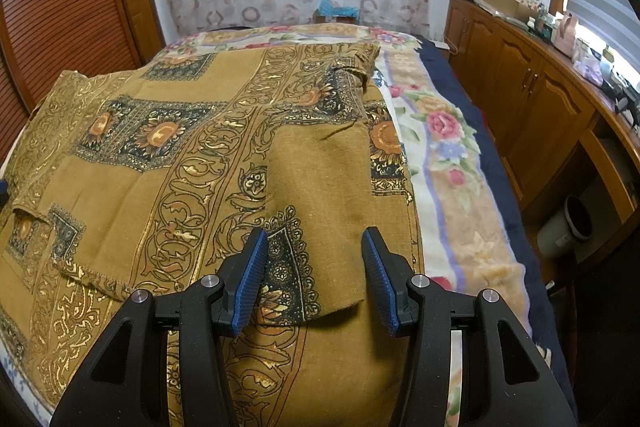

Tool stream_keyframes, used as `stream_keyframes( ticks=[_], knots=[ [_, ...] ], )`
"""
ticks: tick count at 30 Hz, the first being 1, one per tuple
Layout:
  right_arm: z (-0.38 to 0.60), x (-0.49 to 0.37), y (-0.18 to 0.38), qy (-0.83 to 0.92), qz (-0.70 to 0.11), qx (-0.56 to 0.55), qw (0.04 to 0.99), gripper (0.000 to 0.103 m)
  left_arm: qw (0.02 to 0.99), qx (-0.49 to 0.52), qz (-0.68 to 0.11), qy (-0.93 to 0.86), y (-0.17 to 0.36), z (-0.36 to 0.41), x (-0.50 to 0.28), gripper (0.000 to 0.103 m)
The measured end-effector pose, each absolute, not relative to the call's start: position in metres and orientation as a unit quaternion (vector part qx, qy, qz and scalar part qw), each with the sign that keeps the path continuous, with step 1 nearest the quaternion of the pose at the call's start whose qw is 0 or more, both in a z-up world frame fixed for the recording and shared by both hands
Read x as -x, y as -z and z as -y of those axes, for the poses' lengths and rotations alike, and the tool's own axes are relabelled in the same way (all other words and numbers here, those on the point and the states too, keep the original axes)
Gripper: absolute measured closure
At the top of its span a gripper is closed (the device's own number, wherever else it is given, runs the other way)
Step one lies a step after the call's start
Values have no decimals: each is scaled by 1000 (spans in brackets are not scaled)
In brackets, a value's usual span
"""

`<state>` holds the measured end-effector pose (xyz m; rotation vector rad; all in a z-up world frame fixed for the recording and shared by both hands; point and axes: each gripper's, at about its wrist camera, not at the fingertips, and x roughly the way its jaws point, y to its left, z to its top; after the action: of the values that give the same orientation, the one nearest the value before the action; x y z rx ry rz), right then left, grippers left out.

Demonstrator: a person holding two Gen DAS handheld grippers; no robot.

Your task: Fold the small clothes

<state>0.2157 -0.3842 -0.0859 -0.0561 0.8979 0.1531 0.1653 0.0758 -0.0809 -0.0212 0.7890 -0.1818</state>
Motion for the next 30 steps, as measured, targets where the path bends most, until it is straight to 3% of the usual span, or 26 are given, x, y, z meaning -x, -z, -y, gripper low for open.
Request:
stream_keyframes(
  ticks=[5, 11, 13, 14, 17, 18, 27, 29, 30],
  knots=[
    [383, -215, 86, -74, -434, 27, 898, 53, 924, 0, -377, 71, 72, -86, -177, 60],
    [384, -215, 86, -74, -434, 27, 898, 52, 917, -24, -396, 45, 82, -87, -203, 64],
    [383, -215, 86, -74, -434, 27, 898, 52, 912, -27, -405, 48, 87, -85, -207, 71],
    [383, -215, 86, -74, -434, 28, 898, 52, 910, -29, -410, 50, 90, -84, -208, 81],
    [383, -215, 86, -74, -434, 27, 898, 52, 907, -45, -415, 53, 94, -79, -207, 89],
    [383, -215, 86, -74, -434, 28, 898, 52, 907, -47, -416, 56, 94, -79, -206, 98],
    [382, -216, 85, -72, -432, 37, 898, 54, 917, -38, -390, 67, 75, -73, -198, 101],
    [380, -216, 84, -78, -435, 41, 896, 60, 920, -35, -384, 68, 69, -72, -196, 101],
    [377, -216, 82, -85, -438, 40, 894, 71, 922, -32, -379, 68, 66, -72, -195, 101]
  ],
)
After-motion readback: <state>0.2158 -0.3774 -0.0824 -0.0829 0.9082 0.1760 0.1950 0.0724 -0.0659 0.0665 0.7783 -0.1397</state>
